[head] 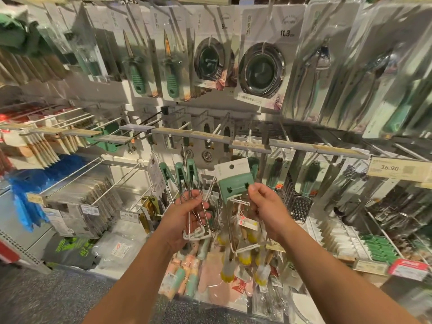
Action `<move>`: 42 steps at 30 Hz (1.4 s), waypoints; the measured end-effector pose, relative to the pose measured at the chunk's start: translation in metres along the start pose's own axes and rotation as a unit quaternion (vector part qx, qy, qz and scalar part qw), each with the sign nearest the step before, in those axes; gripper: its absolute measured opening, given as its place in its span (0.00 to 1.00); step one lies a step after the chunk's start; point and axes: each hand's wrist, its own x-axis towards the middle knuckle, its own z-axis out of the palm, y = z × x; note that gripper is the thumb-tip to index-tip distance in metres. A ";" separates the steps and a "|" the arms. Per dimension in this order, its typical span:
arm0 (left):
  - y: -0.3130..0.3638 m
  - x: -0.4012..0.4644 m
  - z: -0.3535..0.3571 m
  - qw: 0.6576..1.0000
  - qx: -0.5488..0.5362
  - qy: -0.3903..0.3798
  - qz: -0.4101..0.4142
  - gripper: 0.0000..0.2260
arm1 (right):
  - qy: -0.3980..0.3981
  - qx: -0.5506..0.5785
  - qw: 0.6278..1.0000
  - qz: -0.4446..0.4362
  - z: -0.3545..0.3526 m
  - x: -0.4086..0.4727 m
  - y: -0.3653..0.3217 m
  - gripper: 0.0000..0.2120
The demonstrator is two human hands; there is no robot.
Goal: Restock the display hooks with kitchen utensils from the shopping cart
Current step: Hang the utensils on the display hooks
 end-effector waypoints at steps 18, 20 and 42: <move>-0.009 -0.002 0.033 0.999 0.020 -0.028 -0.014 0.04 | 0.175 -0.081 0.981 -0.012 0.008 0.033 -0.007 0.17; -0.008 -0.001 0.037 0.999 0.024 -0.032 -0.018 0.04 | 0.176 -0.109 0.978 0.006 0.007 0.040 -0.014 0.19; -0.010 0.004 0.038 1.000 -0.005 -0.019 -0.021 0.04 | 0.044 -0.337 0.928 0.155 -0.019 0.072 -0.022 0.22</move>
